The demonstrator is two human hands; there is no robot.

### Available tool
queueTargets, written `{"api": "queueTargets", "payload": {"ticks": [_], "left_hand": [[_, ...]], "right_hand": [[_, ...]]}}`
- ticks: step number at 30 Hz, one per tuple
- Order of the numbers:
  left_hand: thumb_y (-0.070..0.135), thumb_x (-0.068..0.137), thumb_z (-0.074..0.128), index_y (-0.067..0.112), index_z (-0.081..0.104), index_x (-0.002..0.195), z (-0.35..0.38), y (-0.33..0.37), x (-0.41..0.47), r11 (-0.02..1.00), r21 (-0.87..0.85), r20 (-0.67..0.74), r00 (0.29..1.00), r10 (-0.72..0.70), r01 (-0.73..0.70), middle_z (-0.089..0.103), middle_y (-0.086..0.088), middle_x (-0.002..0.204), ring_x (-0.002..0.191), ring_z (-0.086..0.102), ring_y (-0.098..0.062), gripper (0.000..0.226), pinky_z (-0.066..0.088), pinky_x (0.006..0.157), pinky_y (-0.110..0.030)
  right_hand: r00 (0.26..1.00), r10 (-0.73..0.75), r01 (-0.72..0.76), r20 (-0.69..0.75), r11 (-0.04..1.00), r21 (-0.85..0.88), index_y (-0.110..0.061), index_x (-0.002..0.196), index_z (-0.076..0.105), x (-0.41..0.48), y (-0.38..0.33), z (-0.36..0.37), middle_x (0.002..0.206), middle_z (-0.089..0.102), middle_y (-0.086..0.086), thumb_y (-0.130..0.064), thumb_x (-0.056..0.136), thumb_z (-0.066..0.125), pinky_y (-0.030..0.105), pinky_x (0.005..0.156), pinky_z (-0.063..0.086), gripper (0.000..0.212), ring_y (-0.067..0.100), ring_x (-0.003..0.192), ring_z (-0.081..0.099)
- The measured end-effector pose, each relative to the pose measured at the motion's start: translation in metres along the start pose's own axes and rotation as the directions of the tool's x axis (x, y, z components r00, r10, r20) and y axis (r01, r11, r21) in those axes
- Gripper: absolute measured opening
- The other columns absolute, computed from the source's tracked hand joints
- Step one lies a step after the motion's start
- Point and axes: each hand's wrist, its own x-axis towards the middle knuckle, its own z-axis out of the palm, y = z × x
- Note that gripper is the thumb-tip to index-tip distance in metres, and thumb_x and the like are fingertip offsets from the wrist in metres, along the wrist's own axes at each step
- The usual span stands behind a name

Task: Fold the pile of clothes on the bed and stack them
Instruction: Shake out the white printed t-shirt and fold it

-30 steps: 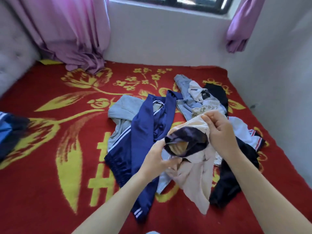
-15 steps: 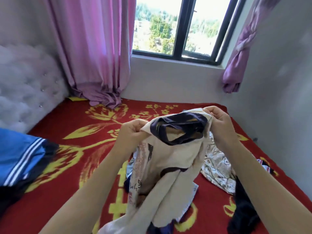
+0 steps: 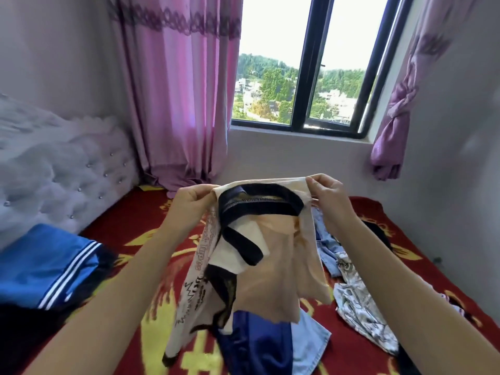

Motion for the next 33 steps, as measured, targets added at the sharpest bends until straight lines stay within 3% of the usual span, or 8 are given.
{"api": "queueTargets", "payload": {"ticks": [7, 10, 13, 16, 21, 25, 29, 33], "left_hand": [[0.021, 0.084, 0.063, 0.017, 0.062, 0.093, 0.012, -0.013, 0.002, 0.987, -0.058, -0.082, 0.985, -0.153, 0.148, 0.065, 0.002, 0.081, 0.065, 0.06, -0.009, 0.009, 0.045, 0.058, -0.012], [0.055, 0.059, 0.068, 0.026, 0.052, 0.118, 0.027, -0.016, -0.011, 0.982, 0.088, 0.191, 0.965, -0.182, 0.168, 0.06, 0.003, 0.105, 0.087, 0.06, -0.005, 0.067, 0.046, 0.073, -0.019], [0.037, 0.073, 0.077, 0.025, 0.017, 0.147, 0.046, -0.031, -0.014, 0.933, 0.31, 0.363, 0.884, -0.296, 0.186, 0.033, -0.006, 0.144, 0.13, 0.038, -0.022, 0.097, 0.037, 0.104, -0.033], [0.034, 0.074, 0.076, 0.026, 0.008, 0.149, 0.058, -0.049, -0.01, 0.907, 0.35, 0.389, 0.844, -0.369, 0.236, 0.022, -0.008, 0.153, 0.138, 0.028, -0.024, 0.102, 0.029, 0.112, -0.037], [0.038, 0.065, 0.08, 0.025, 0.035, 0.138, 0.073, -0.058, 0.0, 0.901, 0.341, 0.472, 0.78, -0.41, 0.268, 0.048, -0.005, 0.131, 0.12, 0.047, -0.02, 0.087, 0.04, 0.093, -0.024], [0.013, 0.069, 0.076, 0.022, 0.068, 0.085, 0.082, -0.068, 0.007, 0.963, 0.189, 0.487, 0.833, -0.262, 0.192, 0.065, 0.006, 0.084, 0.084, 0.059, -0.013, 0.02, 0.048, 0.086, -0.032], [0.003, 0.079, 0.07, 0.022, 0.068, 0.064, 0.073, -0.071, 0.018, 0.988, 0.058, 0.305, 0.94, -0.155, 0.145, 0.059, 0.013, 0.057, 0.06, 0.049, -0.006, 0.024, 0.038, 0.061, -0.018], [-0.002, 0.085, 0.061, 0.015, 0.064, 0.068, 0.058, -0.06, 0.031, 0.993, -0.015, 0.176, 0.978, -0.113, 0.117, 0.055, 0.013, 0.052, 0.052, 0.045, 0.0, 0.024, 0.035, 0.054, -0.015]], "right_hand": [[0.98, -0.2, 0.196, 0.009, 0.947, -0.255, -0.008, 0.079, 0.06, 0.017, -0.037, 0.011, 0.071, 0.054, -0.003, -0.009, 0.093, 0.052, 0.006, 0.053, 0.037, 0.017, 0.005, 0.064, 0.048], [0.968, -0.25, 0.246, 0.03, 0.913, -0.325, -0.003, 0.086, 0.062, 0.022, -0.043, 0.012, 0.073, 0.055, -0.004, -0.009, 0.093, 0.051, 0.005, 0.055, 0.037, 0.014, 0.003, 0.066, 0.049], [0.964, -0.263, 0.259, 0.023, 0.926, -0.273, -0.01, 0.078, 0.06, 0.023, -0.053, 0.01, 0.073, 0.056, -0.005, -0.009, 0.093, 0.051, 0.006, 0.056, 0.039, 0.017, 0.0, 0.065, 0.051], [0.97, -0.242, 0.24, 0.018, 0.949, -0.207, -0.017, 0.069, 0.058, 0.024, -0.066, 0.003, 0.068, 0.055, -0.006, -0.009, 0.093, 0.052, 0.007, 0.054, 0.041, 0.026, -0.005, 0.057, 0.052], [0.988, -0.148, 0.148, 0.045, 0.989, 0.006, -0.016, 0.067, 0.06, 0.029, -0.081, -0.022, 0.053, 0.059, -0.009, -0.009, 0.093, 0.052, 0.017, 0.05, 0.046, 0.028, 0.005, 0.052, 0.053], [0.993, -0.119, 0.118, 0.006, 0.99, 0.076, -0.013, 0.07, 0.059, 0.031, -0.081, -0.041, 0.051, 0.06, -0.007, -0.009, 0.094, 0.05, 0.016, 0.048, 0.047, 0.026, 0.005, 0.048, 0.055], [0.995, -0.082, 0.09, -0.061, 0.986, 0.14, -0.018, 0.056, 0.068, 0.032, -0.071, -0.064, 0.051, 0.062, -0.005, -0.008, 0.095, 0.049, 0.017, 0.047, 0.049, 0.044, 0.005, 0.047, 0.057], [0.992, -0.027, 0.049, -0.123, 0.983, 0.178, -0.012, 0.076, 0.058, 0.032, -0.051, -0.082, 0.053, 0.063, -0.005, -0.013, 0.096, 0.048, 0.018, 0.048, 0.05, 0.023, 0.007, 0.049, 0.058]]}}
